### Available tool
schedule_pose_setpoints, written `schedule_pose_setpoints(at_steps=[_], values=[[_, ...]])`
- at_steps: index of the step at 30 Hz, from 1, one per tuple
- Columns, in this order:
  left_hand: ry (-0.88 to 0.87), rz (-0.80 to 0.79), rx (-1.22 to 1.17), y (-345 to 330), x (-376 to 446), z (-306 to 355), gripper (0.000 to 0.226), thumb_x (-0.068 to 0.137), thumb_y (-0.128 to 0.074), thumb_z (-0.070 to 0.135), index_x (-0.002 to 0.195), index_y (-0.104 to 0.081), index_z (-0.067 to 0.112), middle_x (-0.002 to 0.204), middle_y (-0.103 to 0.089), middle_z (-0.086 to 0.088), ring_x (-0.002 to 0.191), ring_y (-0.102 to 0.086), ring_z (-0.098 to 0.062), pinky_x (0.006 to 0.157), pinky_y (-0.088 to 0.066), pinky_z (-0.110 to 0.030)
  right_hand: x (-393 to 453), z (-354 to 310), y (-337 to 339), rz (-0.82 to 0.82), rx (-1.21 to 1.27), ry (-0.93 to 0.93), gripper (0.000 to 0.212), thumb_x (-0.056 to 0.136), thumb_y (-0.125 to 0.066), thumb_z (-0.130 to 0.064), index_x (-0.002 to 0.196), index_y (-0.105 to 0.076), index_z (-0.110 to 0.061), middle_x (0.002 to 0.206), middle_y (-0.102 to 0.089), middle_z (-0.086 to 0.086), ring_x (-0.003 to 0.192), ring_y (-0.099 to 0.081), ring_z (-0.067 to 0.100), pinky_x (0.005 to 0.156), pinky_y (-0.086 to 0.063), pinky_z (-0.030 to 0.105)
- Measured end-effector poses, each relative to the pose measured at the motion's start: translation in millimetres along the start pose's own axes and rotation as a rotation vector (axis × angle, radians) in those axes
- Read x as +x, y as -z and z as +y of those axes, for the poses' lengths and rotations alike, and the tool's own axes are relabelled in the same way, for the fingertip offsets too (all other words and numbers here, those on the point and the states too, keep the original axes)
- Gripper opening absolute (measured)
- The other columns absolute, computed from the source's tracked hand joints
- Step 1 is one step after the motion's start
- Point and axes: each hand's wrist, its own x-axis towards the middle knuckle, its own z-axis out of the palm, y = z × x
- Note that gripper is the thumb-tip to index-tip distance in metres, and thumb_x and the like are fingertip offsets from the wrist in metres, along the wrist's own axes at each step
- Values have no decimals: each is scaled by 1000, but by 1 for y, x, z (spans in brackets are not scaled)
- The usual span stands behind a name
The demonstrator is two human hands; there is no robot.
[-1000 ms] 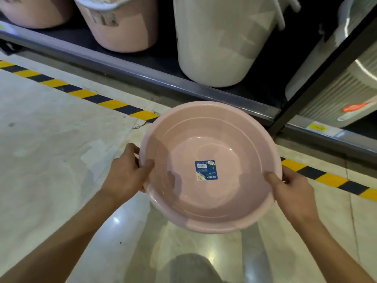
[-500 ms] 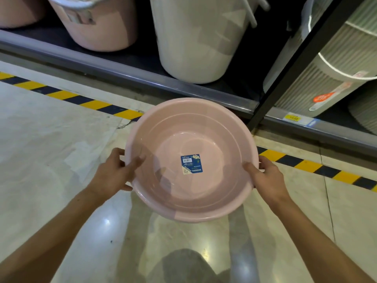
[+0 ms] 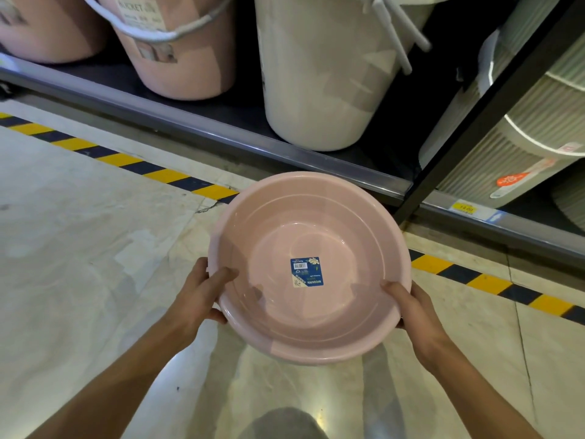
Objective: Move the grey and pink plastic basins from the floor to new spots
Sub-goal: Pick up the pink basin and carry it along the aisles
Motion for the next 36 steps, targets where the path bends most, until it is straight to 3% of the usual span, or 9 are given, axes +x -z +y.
schedule_pose_setpoints(at_steps=[4, 8, 17, 20, 24, 26, 29, 33, 36], values=[[-19, 12, -23, -1, 0, 6, 48, 70, -68, 40, 110, -59, 15, 103, -70, -21, 74, -69, -30, 48, -54, -35, 3, -4, 2, -7, 27, 34, 22, 92, -62, -29, 112, -68, -23, 92, -80, 2, 78, -76, 20, 57, -57, 26], [-38, 11, -41, 4, 0, 14, 47, 70, -68, 39, 109, -62, 14, 94, -72, -17, 66, -68, -25, 46, -50, -34, 7, -13, 0, -32, 36, 61, 20, 91, -62, -33, 109, -68, -26, 90, -79, -1, 75, -76, 18, 60, -57, 28], [-176, -31, -137, 38, -12, 54, 59, 66, -74, 37, 114, -62, 4, 71, -66, -11, 52, -54, -21, 42, -43, -30, 7, -67, -9, -178, 135, 192, 32, 84, -67, -33, 112, -75, -21, 108, -78, 8, 97, -74, 25, 69, -58, 25], [-232, -20, -180, 49, -22, 75, 69, 62, -75, 38, 117, -59, 0, 79, -64, -21, 64, -54, -30, 51, -42, -38, 5, -90, -13, -258, 162, 231, 37, 83, -66, -33, 116, -74, -20, 113, -76, 11, 103, -72, 27, 75, -59, 27], [-275, -2, -201, 64, -48, 113, 59, 63, -76, 39, 116, -67, 16, 104, -74, -26, 85, -74, -40, 64, -60, -42, -5, -127, -18, -323, 190, 266, 53, 75, -72, -40, 123, -70, -15, 119, -74, 13, 108, -71, 29, 79, -60, 33], [-283, 5, -228, 71, -72, 141, 51, 63, -76, 39, 111, -70, 23, 106, -70, -31, 88, -71, -42, 71, -56, -49, -18, -161, -18, -356, 202, 252, 55, 73, -73, -42, 122, -70, -15, 118, -74, 16, 105, -71, 31, 73, -62, 35], [-274, 44, -248, 83, -127, 199, 46, 61, -77, 39, 104, -71, 25, 105, -56, -42, 83, -54, -39, 75, -40, -55, -56, -224, -14, -376, 199, 232, 53, 70, -73, -38, 114, -71, -10, 104, -77, 17, 73, -73, 20, 50, -54, 23], [-237, 106, -273, 110, -223, 298, 45, 58, -75, 39, 101, -73, 25, 108, -65, -35, 82, -61, -38, 74, -44, -54, -132, -341, -5, -347, 204, 191, 43, 74, -69, -26, 113, -71, -9, 101, -78, 15, 87, -76, 30, 71, -59, 40], [-230, 119, -277, 134, -304, 380, 42, 61, -75, 39, 102, -73, 29, 110, -65, -35, 84, -62, -36, 73, -44, -53, -197, -440, 9, -328, 213, 142, 28, 82, -68, -15, 110, -71, -15, 95, -80, 9, 80, -77, 26, 73, -55, 41]])
